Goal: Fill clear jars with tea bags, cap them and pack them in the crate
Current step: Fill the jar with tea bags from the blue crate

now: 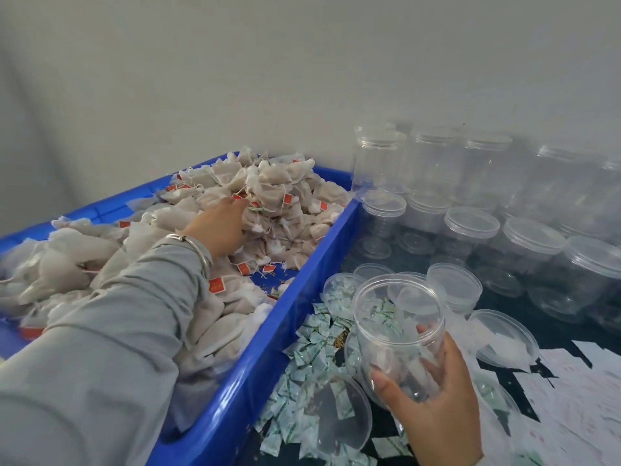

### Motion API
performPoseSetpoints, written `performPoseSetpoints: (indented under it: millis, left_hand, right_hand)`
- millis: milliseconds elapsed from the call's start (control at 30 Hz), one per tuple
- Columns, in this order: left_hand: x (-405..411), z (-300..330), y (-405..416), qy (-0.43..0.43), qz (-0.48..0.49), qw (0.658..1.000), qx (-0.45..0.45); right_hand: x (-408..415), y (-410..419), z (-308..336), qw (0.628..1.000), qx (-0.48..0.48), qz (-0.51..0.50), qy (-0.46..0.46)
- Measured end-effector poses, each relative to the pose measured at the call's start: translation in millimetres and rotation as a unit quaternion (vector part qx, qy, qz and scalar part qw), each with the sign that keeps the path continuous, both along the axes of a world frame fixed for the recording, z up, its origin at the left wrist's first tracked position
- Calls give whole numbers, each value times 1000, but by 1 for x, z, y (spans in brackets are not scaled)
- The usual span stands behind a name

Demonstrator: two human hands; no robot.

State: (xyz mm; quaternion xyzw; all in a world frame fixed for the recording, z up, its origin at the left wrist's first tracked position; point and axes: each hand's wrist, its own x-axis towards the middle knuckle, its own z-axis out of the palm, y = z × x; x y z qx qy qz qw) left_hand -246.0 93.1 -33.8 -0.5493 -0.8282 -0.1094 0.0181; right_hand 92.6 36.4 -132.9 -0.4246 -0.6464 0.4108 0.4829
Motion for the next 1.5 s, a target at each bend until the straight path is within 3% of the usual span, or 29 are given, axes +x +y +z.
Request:
performPoseSetpoints:
  millis: [133, 400, 867, 1067, 1233, 1300, 1367, 1500]
  left_hand:
    - [2, -15, 6, 73, -35, 995, -66]
    - [7, -20, 14, 149, 4, 981, -127]
    - [9, -15, 14, 67, 55, 996, 3]
    - [6, 0, 8, -54, 49, 982, 174]
    - [25, 24, 5, -188, 5, 944, 271]
    - [40, 32, 3, -287, -38, 913, 288]
    - [59, 38, 0, -416, -94, 854, 298]
    - [100, 47, -15, -635, -230, 691, 257]
  right_hand:
    - [1, 1, -1, 1000, 2, 17, -3]
    - [-1, 3, -2, 1000, -3, 16, 12]
    - [-1, 3, -2, 1000, 2, 11, 3]
    - [0, 1, 1, 1000, -13, -9, 0]
    - [0, 1, 3, 1000, -18, -10, -21]
    - [0, -1, 4, 999, -13, -12, -27]
    - [0, -2, 4, 999, -10, -12, -30]
    - [0, -1, 1, 999, -7, -4, -41]
